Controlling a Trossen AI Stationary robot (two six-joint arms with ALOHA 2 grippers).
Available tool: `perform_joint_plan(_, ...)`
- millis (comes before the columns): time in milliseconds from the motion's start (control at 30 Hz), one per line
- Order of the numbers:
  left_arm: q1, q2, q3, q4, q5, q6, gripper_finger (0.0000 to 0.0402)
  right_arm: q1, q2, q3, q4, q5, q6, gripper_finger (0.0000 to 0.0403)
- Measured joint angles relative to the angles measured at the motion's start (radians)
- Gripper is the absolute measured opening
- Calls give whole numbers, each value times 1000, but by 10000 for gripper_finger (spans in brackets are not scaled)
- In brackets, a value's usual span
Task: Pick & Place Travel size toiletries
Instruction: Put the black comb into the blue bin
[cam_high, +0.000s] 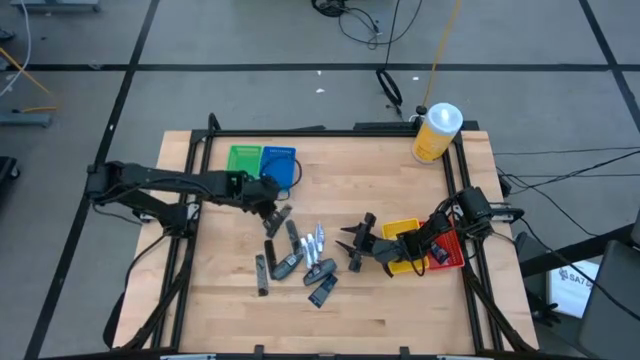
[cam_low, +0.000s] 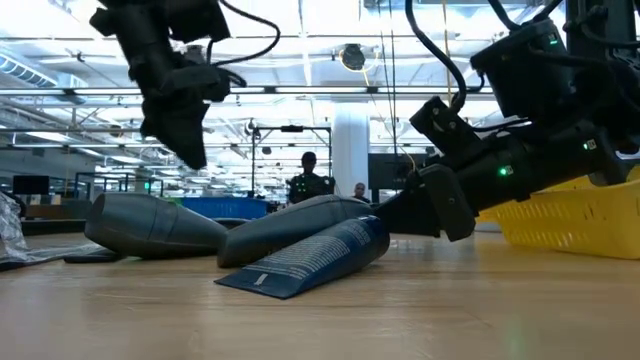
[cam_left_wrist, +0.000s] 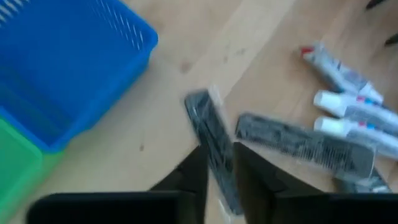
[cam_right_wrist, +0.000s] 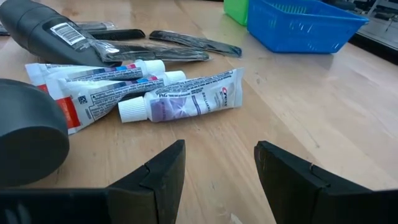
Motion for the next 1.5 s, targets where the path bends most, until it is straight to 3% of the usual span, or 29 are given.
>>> perform_joint_plan(133,-45,0,-78,182,91,112,163,0,0,0,-5,0,0,185)
perform_joint_plan(267,-122,0,-140,254,139,483,218,0,0,0,-6,0,1,185)
perform_joint_plan(367,-180,4,-190,328,117,775,238,0,0,0,-6,0,1,185)
perform_joint_plan(433,-204,21,-218,422,84,893,247,-1,0,0,-6,0,1,185)
perform_joint_plan(600,-213,114,-237,578,-17,1014,264,-13,0,0,-6,0,1,185)
perform_joint_plan(733,-197,212,-237,640,-18,1102,268,-21,0,0,-7,0,4,185)
perform_joint_plan(933,-190,306,-234,700,-23,1223,256,-22,0,0,-17,0,12,185)
perform_joint_plan(1133,-181,349,-235,779,20,1228,225,-22,0,0,-22,0,20,185)
perform_joint_plan(1267,-170,362,-235,784,36,1212,181,-22,0,0,-22,0,20,185)
perform_joint_plan(1500,-170,367,-237,852,-8,1103,67,-22,0,0,-22,0,27,185)
